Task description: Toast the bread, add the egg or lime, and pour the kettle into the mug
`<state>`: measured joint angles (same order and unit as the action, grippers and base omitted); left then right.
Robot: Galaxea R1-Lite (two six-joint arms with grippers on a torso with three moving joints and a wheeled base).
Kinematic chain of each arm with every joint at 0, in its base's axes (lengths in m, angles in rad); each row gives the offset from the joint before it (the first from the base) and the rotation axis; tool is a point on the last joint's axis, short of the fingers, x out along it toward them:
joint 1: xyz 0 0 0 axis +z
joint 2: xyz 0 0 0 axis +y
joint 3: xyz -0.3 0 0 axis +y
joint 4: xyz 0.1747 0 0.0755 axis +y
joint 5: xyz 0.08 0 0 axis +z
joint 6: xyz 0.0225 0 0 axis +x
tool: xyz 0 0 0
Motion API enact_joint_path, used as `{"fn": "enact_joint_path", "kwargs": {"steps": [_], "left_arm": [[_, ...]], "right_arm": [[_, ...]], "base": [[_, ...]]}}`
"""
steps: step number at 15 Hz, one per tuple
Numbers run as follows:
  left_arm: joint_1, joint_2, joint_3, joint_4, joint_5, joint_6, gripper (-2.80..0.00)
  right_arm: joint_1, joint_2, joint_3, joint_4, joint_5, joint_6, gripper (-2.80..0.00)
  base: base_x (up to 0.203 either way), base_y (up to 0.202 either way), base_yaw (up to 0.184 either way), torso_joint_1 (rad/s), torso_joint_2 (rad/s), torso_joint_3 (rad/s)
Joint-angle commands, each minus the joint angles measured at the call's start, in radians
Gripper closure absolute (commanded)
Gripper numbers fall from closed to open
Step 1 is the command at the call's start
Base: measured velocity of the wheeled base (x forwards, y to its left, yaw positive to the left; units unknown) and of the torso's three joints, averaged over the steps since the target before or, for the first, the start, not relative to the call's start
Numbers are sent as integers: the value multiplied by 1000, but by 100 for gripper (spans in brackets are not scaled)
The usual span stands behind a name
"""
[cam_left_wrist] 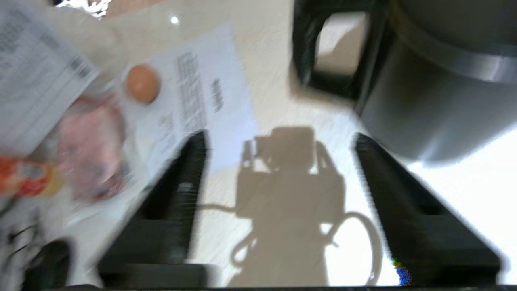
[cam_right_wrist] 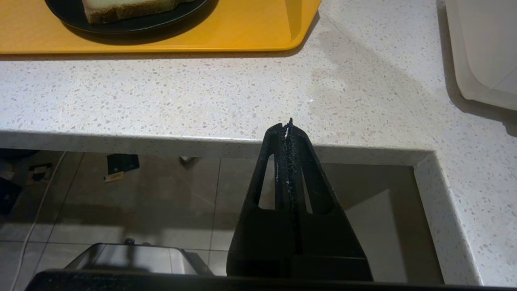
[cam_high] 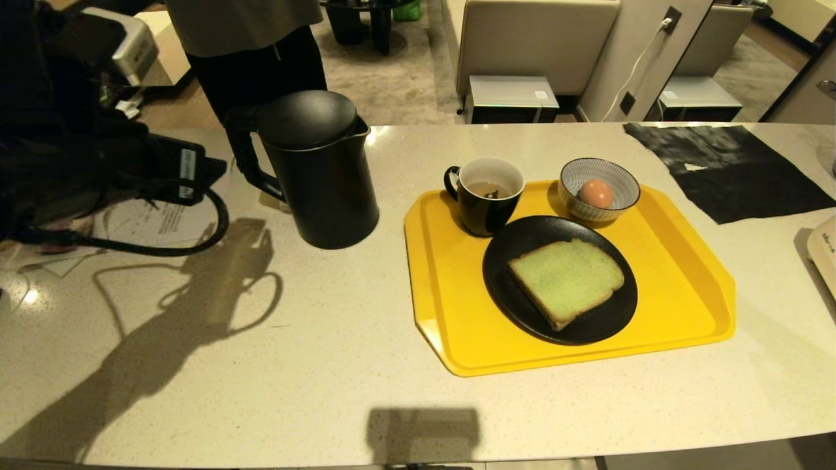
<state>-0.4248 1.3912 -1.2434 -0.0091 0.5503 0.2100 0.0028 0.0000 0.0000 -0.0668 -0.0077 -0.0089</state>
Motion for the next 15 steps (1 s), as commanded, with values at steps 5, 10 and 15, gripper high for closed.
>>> {"fn": "enact_joint_path", "kwargs": {"steps": [5, 10, 15], "left_arm": [[63, -287, 118, 108, -288, 16, 0], [127, -405, 453, 2, -368, 17, 0], [365, -572, 806, -259, -535, 76, 0]], "right_arm": [[0, 2, 28, -1, 0, 0, 0], [0, 2, 28, -1, 0, 0, 0], [0, 2, 28, -1, 0, 0, 0]], "base": [[0, 0, 0, 0, 0, 0], [0, 0, 0, 0, 0, 0], [0, 0, 0, 0, 0, 0]]}}
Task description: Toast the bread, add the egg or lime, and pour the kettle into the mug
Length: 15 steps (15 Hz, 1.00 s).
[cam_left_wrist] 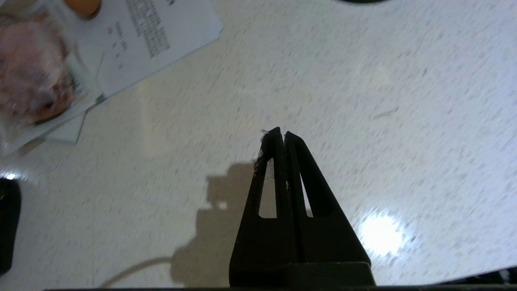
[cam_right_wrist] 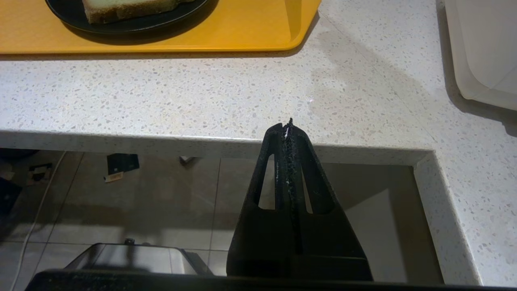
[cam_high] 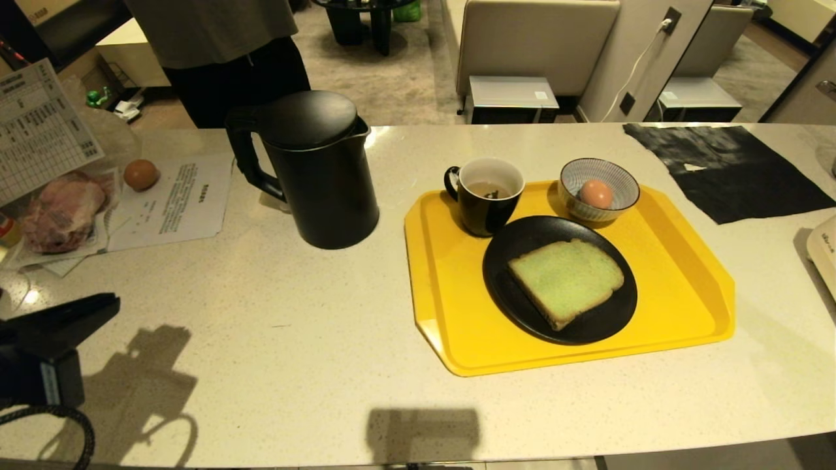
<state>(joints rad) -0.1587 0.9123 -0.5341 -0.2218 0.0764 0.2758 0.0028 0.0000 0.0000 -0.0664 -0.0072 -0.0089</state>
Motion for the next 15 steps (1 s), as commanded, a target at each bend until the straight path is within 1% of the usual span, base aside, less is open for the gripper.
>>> {"fn": "enact_joint_path", "kwargs": {"steps": [1, 3, 5, 6, 8, 10, 12, 15], "left_arm": [[148, -156, 141, -64, -113, 17, 0], [165, -299, 208, -52, -157, 0, 0], [151, -486, 247, 62, -178, -38, 0], [145, -578, 277, 97, -179, -53, 0], [149, -754, 373, 135, -182, -69, 0], [154, -898, 460, 166, -163, -76, 0], [157, -919, 525, 209, -139, -111, 0], [159, -912, 534, 222, -131, -145, 0]], "right_arm": [[0, 2, 28, -1, 0, 0, 0], [0, 2, 28, -1, 0, 0, 0], [0, 2, 28, -1, 0, 0, 0], [0, 2, 28, -1, 0, 0, 0], [0, 2, 28, -1, 0, 0, 0], [0, 2, 28, -1, -2, 0, 0], [0, 2, 28, -2, -1, 0, 0], [0, 2, 28, -1, 0, 0, 0]], "base": [[0, 0, 0, 0, 0, 0], [0, 0, 0, 0, 0, 0], [0, 0, 0, 0, 0, 0], [0, 0, 0, 0, 0, 0], [0, 0, 0, 0, 0, 0], [0, 0, 0, 0, 0, 0], [0, 0, 0, 0, 0, 0], [0, 0, 0, 0, 0, 0]]}}
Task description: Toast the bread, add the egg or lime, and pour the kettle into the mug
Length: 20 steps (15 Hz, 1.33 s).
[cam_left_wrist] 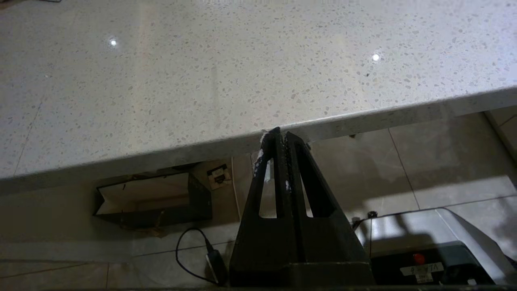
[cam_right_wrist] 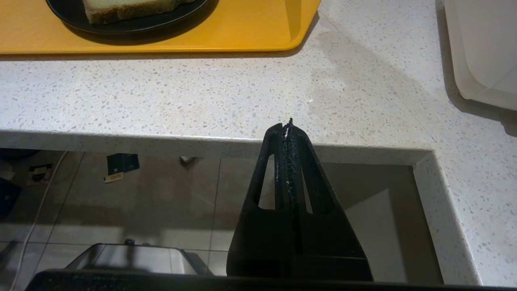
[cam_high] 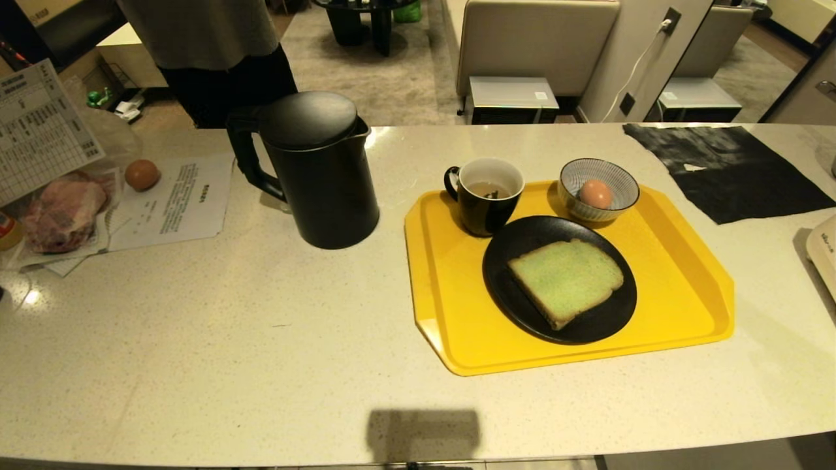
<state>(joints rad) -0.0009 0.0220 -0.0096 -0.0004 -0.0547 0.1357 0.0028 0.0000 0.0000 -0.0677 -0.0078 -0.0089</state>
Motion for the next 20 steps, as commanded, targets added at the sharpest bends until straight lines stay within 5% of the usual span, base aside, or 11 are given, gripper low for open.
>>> {"fn": "enact_joint_path", "kwargs": {"steps": [1, 20], "left_arm": [[1, -22, 10, 0, 0, -9, 0], [1, -22, 10, -1, 13, -53, 0]], "right_arm": [[0, 2, 28, 0, -1, 0, 0], [0, 2, 28, 2, -8, -16, 0]], "base": [[0, 0, 0, 0, 0, 0], [0, 0, 0, 0, 0, 0]]}}
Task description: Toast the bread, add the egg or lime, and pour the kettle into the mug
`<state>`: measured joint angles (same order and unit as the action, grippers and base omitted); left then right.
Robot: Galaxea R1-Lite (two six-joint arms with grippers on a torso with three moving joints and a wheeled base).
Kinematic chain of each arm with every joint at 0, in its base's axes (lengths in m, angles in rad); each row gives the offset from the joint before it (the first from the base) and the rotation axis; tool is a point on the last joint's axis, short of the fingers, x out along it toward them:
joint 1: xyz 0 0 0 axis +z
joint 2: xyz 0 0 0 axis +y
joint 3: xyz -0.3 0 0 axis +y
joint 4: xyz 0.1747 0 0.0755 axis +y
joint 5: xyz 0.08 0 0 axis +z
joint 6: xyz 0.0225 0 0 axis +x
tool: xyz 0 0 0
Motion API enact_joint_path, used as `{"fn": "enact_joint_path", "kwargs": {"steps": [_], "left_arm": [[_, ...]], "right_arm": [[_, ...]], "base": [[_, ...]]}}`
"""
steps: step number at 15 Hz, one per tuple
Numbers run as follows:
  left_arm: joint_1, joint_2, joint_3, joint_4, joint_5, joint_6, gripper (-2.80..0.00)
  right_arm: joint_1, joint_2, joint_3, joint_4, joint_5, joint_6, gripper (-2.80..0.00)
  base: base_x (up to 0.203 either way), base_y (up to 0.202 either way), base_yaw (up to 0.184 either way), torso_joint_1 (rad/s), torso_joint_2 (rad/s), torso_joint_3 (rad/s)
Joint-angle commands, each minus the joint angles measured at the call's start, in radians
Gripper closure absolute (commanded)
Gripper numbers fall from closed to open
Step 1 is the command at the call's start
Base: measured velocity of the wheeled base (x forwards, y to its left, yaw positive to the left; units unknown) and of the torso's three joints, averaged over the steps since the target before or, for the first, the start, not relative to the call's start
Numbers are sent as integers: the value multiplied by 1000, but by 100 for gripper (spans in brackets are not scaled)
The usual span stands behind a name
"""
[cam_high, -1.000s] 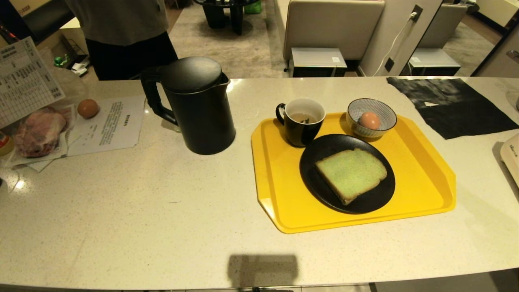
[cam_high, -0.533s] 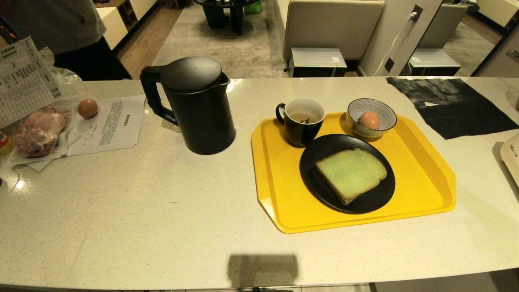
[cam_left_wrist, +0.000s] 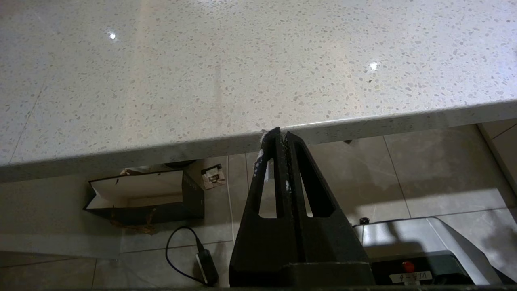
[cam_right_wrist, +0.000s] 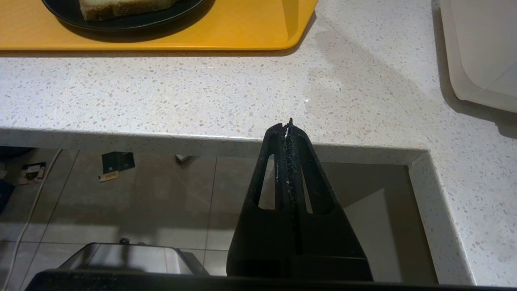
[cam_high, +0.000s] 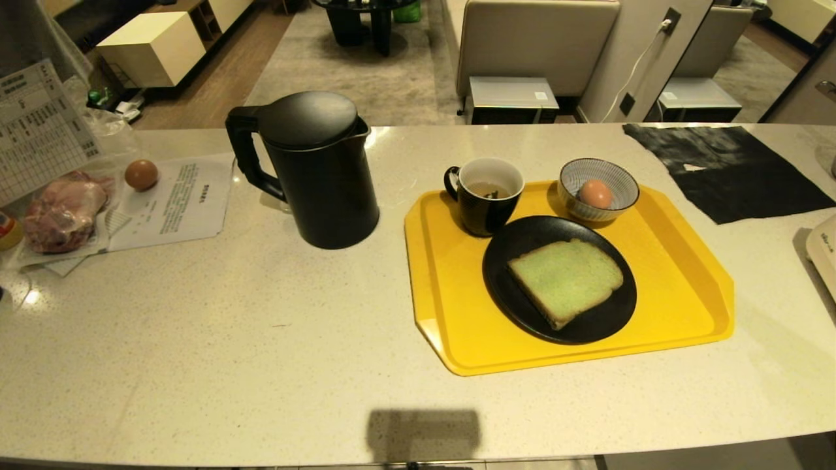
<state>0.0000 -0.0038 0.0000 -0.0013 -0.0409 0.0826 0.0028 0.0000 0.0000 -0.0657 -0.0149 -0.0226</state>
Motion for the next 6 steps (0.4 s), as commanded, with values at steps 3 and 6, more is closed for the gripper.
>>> {"fn": "enact_joint_path", "kwargs": {"steps": [3, 6], "left_arm": [[0, 4, 0, 0, -1, 0, 0], [0, 4, 0, 0, -1, 0, 0]], "right_arm": [[0, 2, 28, 0, 0, 6, 0], [0, 2, 28, -2, 1, 23, 0]], "base": [[0, 0, 0, 0, 0, 0], [0, 0, 0, 0, 0, 0]]}}
